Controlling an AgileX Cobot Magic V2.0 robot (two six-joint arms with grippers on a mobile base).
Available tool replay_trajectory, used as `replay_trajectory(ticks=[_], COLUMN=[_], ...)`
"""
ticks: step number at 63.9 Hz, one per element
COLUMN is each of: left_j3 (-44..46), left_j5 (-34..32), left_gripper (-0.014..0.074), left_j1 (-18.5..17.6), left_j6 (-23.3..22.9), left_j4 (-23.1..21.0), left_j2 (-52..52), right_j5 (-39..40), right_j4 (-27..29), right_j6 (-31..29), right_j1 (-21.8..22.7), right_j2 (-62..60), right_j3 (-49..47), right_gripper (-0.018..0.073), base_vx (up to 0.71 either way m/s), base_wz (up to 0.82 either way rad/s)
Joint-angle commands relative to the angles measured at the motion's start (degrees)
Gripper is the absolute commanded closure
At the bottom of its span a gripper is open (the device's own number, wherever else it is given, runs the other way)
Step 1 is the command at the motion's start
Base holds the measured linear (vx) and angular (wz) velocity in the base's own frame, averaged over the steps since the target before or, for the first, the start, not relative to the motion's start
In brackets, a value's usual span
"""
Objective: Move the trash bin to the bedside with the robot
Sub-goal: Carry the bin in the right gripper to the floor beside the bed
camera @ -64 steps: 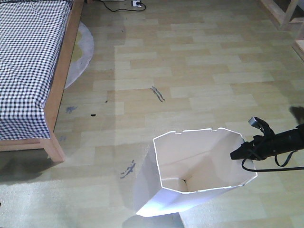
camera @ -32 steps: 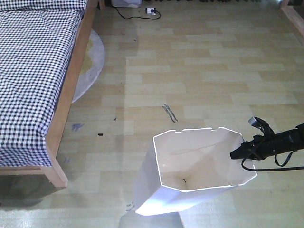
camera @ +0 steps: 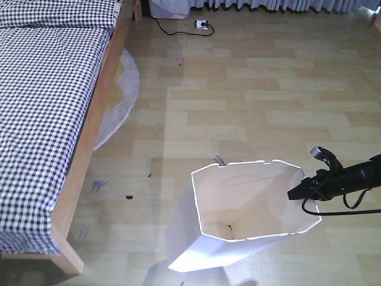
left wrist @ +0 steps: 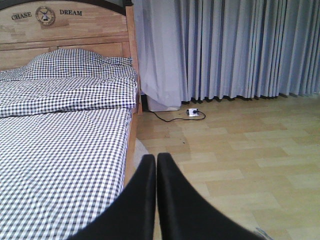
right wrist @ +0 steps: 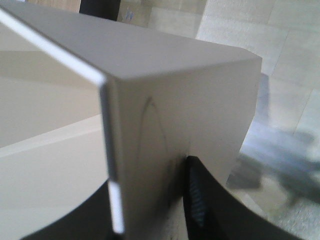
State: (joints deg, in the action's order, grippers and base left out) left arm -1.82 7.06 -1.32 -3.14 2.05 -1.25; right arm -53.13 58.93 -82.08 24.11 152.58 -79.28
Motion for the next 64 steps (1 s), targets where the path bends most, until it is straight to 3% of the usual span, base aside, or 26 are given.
replay_trajectory(ticks=[1, 64], left_j3=[1.38, 1.38], left_j5=[-4.17, -4.17], left_gripper=[0.0603, 0.0603], left_j1=[-0.02, -0.02], left_j6=[-0.20, -0.20], left_j4=[-0.12, -0.12], left_j2=[-0.26, -0.26], right_j5=[-14.76, -14.76], right_j4=[5.69, 5.69], right_j6=[0.39, 0.42], right_j1=[0.17, 0.17], right_j2=[-4.61, -4.61], right_j3=[-0.57, -0.62], right_gripper=[0.0564, 0.0564], base_vx=[0.36, 0.36], base_wz=[0.00, -0.01])
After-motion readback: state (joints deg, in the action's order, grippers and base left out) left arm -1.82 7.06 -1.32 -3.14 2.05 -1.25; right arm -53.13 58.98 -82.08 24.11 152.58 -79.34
